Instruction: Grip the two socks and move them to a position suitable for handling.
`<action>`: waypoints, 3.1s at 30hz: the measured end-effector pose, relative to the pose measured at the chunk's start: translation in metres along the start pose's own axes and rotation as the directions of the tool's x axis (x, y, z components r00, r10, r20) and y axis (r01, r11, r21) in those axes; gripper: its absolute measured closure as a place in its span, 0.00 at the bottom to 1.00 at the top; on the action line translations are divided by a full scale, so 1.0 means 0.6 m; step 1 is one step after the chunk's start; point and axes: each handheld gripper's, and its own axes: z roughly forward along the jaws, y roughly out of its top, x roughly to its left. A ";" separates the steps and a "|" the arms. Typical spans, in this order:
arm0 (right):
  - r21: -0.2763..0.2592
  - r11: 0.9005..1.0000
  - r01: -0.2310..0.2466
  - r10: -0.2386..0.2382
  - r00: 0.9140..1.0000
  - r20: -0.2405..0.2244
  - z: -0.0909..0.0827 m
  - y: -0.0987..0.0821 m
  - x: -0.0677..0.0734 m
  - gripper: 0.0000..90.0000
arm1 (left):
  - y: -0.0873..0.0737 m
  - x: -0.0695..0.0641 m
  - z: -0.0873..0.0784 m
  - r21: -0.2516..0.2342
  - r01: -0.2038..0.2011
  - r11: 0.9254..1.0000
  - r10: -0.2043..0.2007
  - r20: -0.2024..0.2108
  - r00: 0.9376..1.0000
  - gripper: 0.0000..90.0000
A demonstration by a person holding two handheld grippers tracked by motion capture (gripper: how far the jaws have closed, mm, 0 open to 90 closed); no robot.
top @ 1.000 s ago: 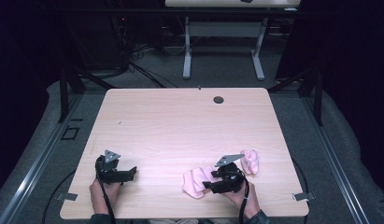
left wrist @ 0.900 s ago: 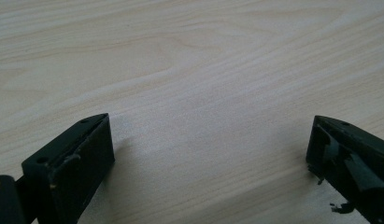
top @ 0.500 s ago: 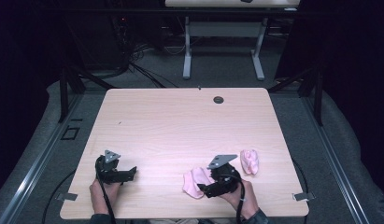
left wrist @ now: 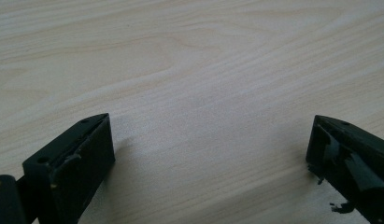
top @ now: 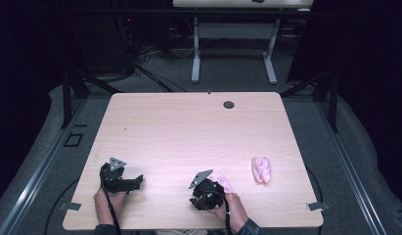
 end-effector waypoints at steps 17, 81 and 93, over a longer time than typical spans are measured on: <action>-0.167 0.969 -0.181 0.165 0.981 -0.105 -0.043 -0.025 -0.054 0.95 | 0.002 -0.013 -0.006 -0.033 -0.005 0.999 0.007 0.075 0.997 0.00; -0.274 0.884 -0.378 0.382 0.923 -0.040 -0.093 -0.101 -0.103 0.94 | 0.054 -0.330 -0.015 -0.036 -0.419 0.907 0.415 0.237 0.878 0.82; -0.260 0.890 -0.375 0.394 0.919 0.024 -0.111 -0.133 -0.112 0.61 | 0.089 -0.223 -0.035 -0.036 -0.196 0.980 0.197 0.302 0.933 0.41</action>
